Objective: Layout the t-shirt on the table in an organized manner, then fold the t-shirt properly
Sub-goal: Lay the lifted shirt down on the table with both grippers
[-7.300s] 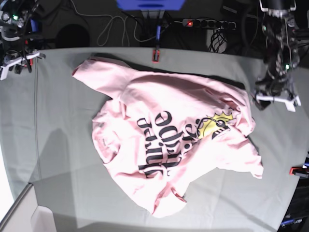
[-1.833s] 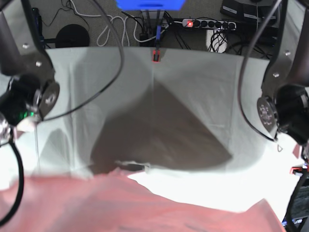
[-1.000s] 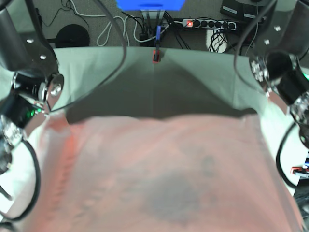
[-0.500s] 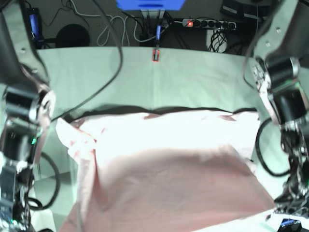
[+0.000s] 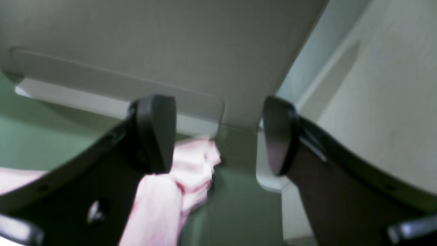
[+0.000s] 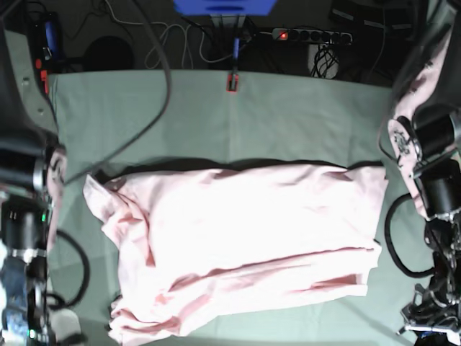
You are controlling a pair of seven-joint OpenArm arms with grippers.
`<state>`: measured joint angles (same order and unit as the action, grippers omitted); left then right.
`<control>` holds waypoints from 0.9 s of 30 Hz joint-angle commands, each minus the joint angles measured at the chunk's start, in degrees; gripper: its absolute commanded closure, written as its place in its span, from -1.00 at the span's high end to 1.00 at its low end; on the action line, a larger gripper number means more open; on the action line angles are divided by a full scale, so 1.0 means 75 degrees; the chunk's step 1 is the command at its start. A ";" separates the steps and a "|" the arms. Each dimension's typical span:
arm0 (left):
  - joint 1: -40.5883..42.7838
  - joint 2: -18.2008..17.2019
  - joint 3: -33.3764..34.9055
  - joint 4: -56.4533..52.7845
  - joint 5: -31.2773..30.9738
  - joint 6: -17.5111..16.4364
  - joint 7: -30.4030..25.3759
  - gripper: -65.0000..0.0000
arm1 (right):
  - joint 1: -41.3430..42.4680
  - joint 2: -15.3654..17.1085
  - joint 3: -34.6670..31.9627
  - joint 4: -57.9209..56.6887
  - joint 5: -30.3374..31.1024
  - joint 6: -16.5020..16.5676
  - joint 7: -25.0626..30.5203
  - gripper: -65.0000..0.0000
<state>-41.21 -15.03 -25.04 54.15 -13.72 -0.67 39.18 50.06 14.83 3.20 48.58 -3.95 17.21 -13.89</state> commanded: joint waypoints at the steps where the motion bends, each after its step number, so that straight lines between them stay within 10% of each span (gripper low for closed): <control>1: 0.0062 -0.0089 -0.0020 0.0428 -0.0017 -0.0022 -0.0096 -0.12 | 0.0047 0.0150 0.0024 0.0433 0.0075 -0.0050 0.0240 0.24; 10: 0.3203 0.0005 -0.0231 0.3312 -0.0381 0.0013 0.0362 -0.12 | -0.2895 0.0279 0.0212 0.3586 0.0075 -0.0050 0.0205 0.24; 18: 0.5688 0.0826 -0.1051 0.4566 -0.1049 -0.0034 0.0350 0.34 | -0.5075 -0.1010 0.2099 0.5321 0.0075 -0.0062 0.0205 0.24; 27: 0.5817 0.0884 -0.0981 0.3265 -0.0979 -0.0034 -0.0623 0.43 | -0.7056 -0.1643 0.2615 0.6352 0.0098 -0.0050 0.0217 0.24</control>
<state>3.22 -7.66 -32.29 77.34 -20.82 -0.71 35.20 -3.62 2.04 22.68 95.04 -3.99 17.21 -13.93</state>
